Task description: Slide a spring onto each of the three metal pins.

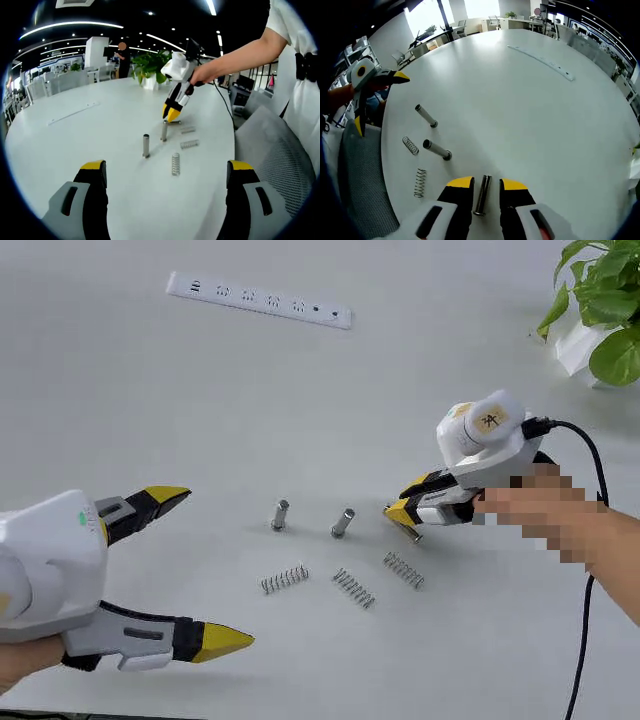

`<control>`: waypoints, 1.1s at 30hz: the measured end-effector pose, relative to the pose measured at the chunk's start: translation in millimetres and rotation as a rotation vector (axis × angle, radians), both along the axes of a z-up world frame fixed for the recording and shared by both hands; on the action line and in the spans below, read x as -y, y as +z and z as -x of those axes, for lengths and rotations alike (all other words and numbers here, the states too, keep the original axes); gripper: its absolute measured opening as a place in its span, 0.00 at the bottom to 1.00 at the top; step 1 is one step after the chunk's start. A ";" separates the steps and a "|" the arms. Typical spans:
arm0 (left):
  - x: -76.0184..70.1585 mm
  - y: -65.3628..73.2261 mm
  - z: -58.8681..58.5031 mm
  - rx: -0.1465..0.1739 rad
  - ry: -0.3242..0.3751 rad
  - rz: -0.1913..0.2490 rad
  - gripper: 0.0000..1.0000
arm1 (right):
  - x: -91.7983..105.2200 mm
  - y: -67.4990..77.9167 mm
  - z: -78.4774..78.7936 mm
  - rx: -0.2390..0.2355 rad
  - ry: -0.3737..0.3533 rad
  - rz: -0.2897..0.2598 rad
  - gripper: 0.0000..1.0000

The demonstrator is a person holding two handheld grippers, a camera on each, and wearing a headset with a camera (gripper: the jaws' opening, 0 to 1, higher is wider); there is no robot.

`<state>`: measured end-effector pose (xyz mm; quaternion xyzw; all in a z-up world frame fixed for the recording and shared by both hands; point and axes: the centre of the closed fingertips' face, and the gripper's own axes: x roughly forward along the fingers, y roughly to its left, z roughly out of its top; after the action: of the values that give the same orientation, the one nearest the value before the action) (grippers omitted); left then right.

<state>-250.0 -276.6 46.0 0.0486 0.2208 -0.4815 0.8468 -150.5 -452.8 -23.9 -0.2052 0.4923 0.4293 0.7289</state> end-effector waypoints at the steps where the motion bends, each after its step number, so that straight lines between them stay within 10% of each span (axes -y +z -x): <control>1: 0.0 -0.2 -0.2 -0.001 0.002 0.001 0.99 | -0.4 -1.7 0.1 -0.001 0.006 0.009 0.17; 33: -2.1 -5.6 0.0 -0.016 0.013 0.016 0.99 | -3.1 -15.7 3.4 -0.032 0.016 0.066 0.06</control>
<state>-250.0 -274.4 40.5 0.0369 0.2240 -0.4782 0.8484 -153.9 -449.8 -39.6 -0.2261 0.5160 0.4221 0.7102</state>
